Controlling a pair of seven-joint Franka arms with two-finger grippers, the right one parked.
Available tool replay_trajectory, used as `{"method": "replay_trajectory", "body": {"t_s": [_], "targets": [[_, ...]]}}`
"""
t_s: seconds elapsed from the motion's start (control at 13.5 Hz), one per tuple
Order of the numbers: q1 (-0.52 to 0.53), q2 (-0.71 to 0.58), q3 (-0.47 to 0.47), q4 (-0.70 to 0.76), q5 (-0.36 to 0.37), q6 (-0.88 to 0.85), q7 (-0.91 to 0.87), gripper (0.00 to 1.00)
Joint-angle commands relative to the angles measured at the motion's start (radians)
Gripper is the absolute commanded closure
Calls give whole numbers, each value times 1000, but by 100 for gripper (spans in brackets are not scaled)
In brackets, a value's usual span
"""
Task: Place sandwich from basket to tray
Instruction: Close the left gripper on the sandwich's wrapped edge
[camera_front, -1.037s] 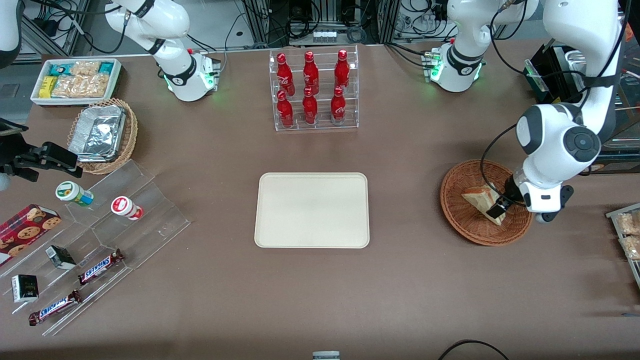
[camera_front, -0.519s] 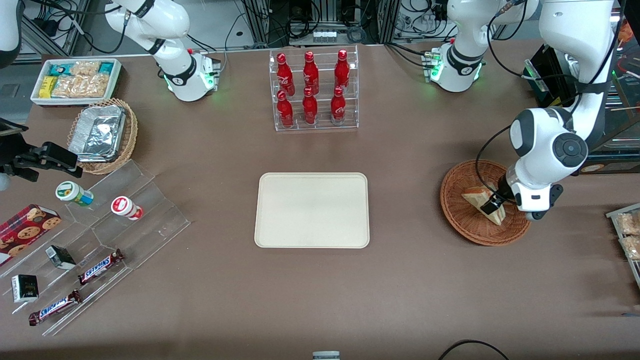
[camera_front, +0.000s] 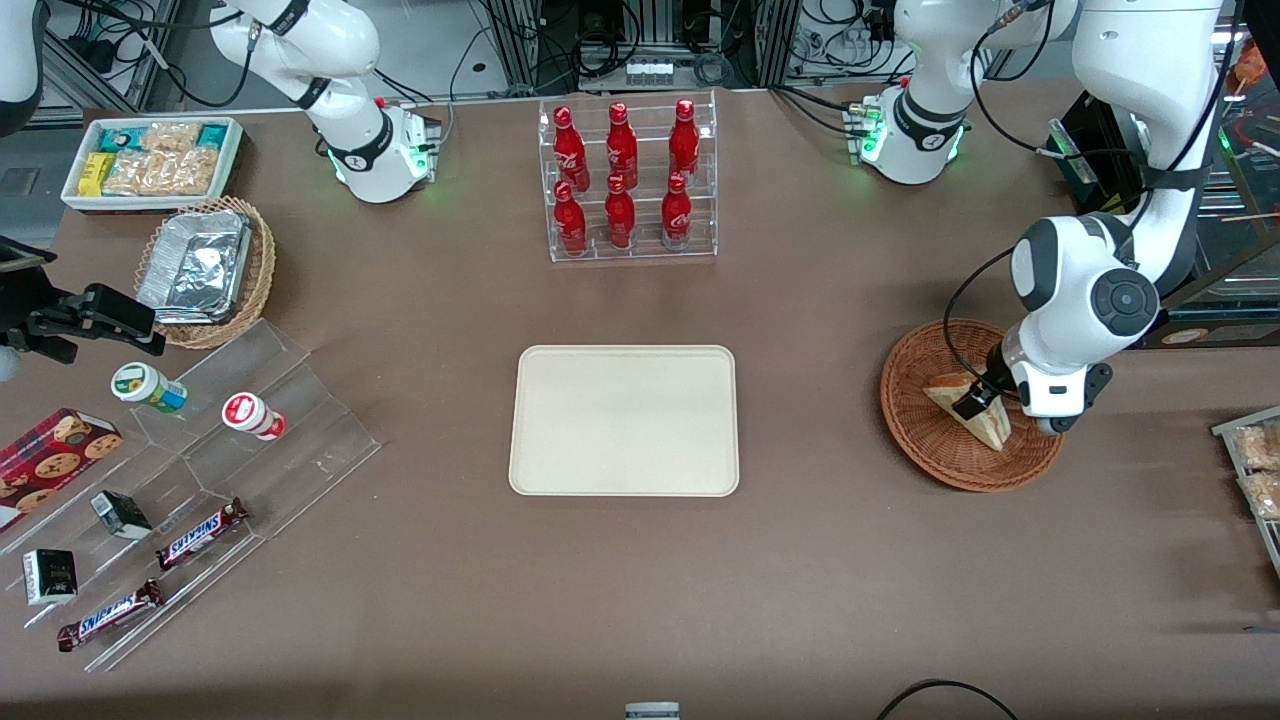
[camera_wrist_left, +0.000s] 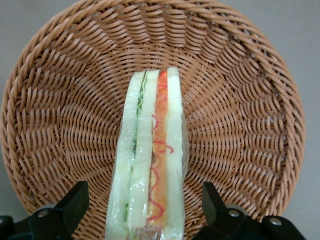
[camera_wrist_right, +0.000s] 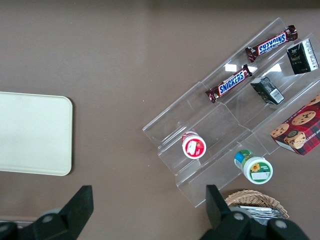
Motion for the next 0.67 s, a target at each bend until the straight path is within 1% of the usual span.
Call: {"method": "replay_trajectory", "body": {"t_s": [0.0,0.07,0.15,0.22,0.3,0.37,0.52,0.59], "targets": [[-13,-20,0,-15,15,-5,-65,28],[-13,-23,0,-11,15,-3,-89,58],[-13,-27,0,-8,15,-3,-100,72],[-17,-29,0,-3,15,-5,-106,81],[-16,-36,0,-3,15,-7,-108,86],[-14,-56,0,6,15,-25,-106,87],[-13,-113,0,87,16,-205,-96,86],[-13,-145,0,133,30,-299,-89,86]]}}
